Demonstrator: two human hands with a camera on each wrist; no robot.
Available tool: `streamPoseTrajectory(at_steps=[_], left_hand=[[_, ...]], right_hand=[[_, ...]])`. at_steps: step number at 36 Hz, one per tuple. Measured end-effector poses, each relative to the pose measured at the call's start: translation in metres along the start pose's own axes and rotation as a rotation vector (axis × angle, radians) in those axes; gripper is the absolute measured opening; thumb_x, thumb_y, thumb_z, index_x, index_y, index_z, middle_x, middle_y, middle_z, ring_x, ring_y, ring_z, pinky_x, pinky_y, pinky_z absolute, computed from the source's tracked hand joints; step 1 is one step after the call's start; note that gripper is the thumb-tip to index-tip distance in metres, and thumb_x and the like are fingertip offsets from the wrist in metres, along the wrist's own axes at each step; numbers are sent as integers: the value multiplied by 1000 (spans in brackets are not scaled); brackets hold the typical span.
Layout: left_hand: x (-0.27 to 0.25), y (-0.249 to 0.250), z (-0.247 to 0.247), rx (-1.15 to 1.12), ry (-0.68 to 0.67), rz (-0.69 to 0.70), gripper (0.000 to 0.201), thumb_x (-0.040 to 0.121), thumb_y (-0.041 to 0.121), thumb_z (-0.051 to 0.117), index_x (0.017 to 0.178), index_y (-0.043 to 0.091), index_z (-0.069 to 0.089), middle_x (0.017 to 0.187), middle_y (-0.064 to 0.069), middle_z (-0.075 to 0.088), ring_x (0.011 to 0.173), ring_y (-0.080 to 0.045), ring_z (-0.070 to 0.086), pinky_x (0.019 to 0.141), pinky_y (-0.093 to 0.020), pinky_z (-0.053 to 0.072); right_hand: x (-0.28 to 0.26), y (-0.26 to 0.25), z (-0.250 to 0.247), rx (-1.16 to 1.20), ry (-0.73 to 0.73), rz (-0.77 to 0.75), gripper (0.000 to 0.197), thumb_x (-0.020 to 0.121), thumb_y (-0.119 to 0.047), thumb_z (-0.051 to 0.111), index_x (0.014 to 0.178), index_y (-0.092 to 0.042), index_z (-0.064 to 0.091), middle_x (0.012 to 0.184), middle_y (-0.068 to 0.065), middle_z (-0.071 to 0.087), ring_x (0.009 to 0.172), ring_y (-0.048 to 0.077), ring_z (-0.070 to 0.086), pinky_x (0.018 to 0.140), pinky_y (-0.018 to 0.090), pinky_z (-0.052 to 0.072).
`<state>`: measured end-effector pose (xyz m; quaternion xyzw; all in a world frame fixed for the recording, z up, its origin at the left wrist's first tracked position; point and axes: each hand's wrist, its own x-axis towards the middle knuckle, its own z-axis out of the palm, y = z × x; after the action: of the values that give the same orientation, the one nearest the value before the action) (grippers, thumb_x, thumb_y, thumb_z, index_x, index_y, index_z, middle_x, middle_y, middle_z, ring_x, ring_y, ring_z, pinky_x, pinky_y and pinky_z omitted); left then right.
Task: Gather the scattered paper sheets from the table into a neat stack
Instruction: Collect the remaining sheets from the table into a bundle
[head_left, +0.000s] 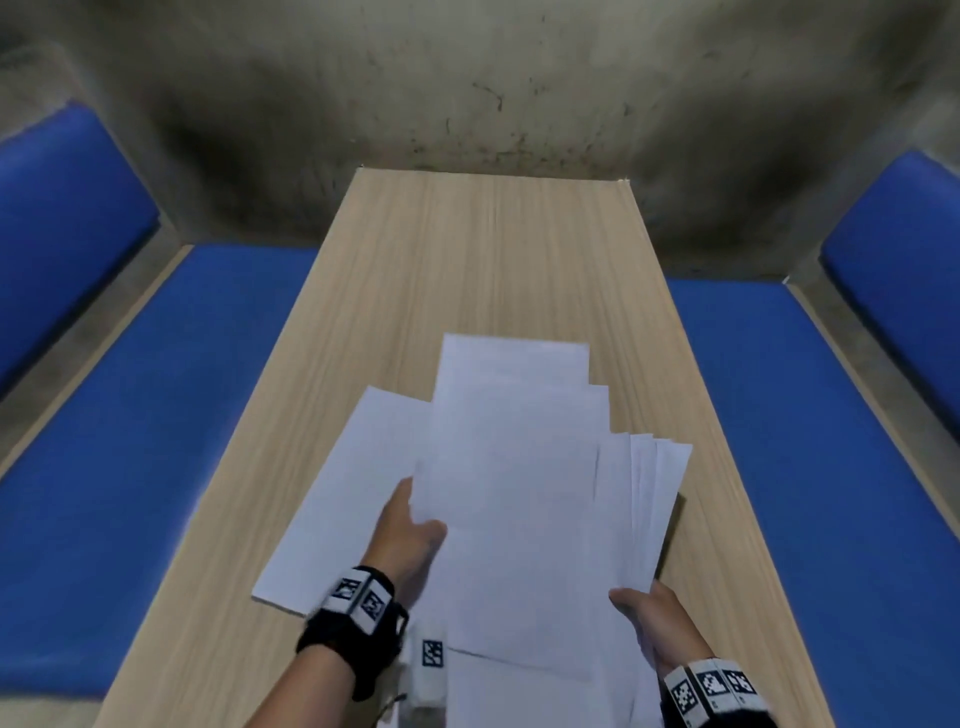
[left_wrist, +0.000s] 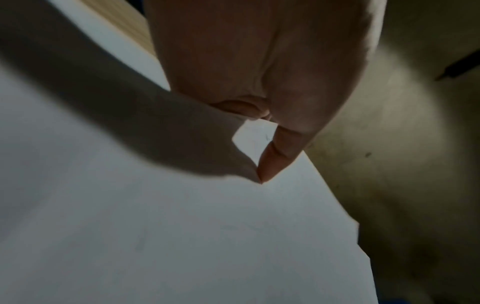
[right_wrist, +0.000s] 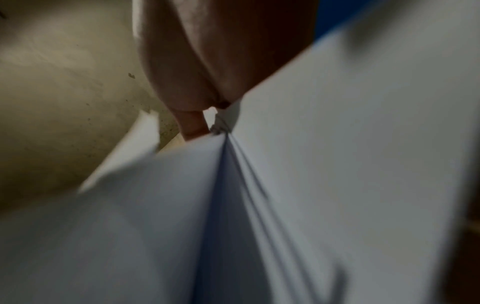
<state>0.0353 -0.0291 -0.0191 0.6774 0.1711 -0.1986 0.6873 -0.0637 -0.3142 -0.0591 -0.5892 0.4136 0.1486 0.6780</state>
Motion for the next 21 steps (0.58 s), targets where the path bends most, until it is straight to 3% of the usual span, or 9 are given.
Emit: streamPoseTrajectory(at_steps=[2, 5, 8, 10, 12, 14, 16, 18, 21], left_hand=[[27, -39, 0, 122, -35, -19, 61, 63, 1, 60, 112, 39, 59, 115, -8, 70, 110, -36, 65, 94, -56, 52], [6, -24, 24, 328, -90, -48, 54, 80, 0, 51, 125, 29, 45, 119, -1, 60, 109, -25, 59, 96, -37, 49], [-5, -27, 43, 498, -185, -9, 55, 91, -1, 40, 140, 21, 38, 124, 4, 52, 110, -16, 51, 96, -23, 39], [-4, -32, 48, 569, -167, 16, 44, 92, 4, 41, 133, 18, 48, 123, 1, 59, 104, -16, 56, 92, -22, 42], [0, -30, 50, 608, -11, 42, 22, 94, 11, 47, 110, 13, 62, 108, -8, 68, 89, -18, 58, 79, -23, 46], [5, -27, 46, 616, 210, 61, 16, 94, 15, 51, 98, 12, 66, 106, -12, 67, 86, -20, 58, 76, -25, 45], [12, -24, 39, 664, 359, 30, 20, 94, 20, 52, 109, 13, 63, 116, -12, 59, 100, -26, 57, 86, -33, 48], [19, -24, 33, 754, 390, -63, 33, 93, 24, 52, 125, 13, 55, 127, -11, 53, 117, -30, 51, 96, -40, 46], [26, -21, 28, 812, 334, -123, 45, 94, 28, 52, 135, 11, 45, 136, -12, 48, 125, -31, 46, 101, -43, 44]], right_hand=[[4, 3, -1, 3, -10, 22, 52, 79, -25, 67, 127, -5, 57, 118, 9, 69, 110, 27, 63, 105, 49, 42], [0, -2, 1, -22, -56, 41, 52, 77, -49, 70, 118, -19, 58, 112, -1, 68, 108, 18, 62, 105, 42, 43], [-6, -4, 3, -116, -104, -14, 45, 76, -23, 78, 117, -14, 60, 109, 6, 71, 101, 23, 66, 86, 37, 53], [-7, -4, 2, -165, -91, -34, 41, 79, -4, 71, 118, -8, 58, 110, 12, 70, 99, 29, 66, 75, 34, 54], [-8, -5, 0, -145, -75, -39, 33, 84, 4, 63, 115, -7, 57, 105, 13, 70, 95, 30, 66, 71, 34, 53], [-5, -5, -2, -120, -54, -37, 30, 85, 8, 59, 111, -5, 59, 104, 16, 70, 96, 33, 66, 76, 39, 54], [-5, -4, -5, -124, -31, -39, 31, 83, 7, 60, 112, -3, 60, 105, 18, 71, 98, 37, 66, 87, 47, 53], [-3, -2, -9, -116, -3, -46, 34, 80, 6, 62, 113, -2, 62, 103, 17, 72, 97, 37, 67, 91, 51, 51], [-8, -4, -11, -99, 25, -56, 23, 86, 11, 54, 95, -7, 64, 92, 13, 71, 88, 33, 66, 74, 40, 54]])
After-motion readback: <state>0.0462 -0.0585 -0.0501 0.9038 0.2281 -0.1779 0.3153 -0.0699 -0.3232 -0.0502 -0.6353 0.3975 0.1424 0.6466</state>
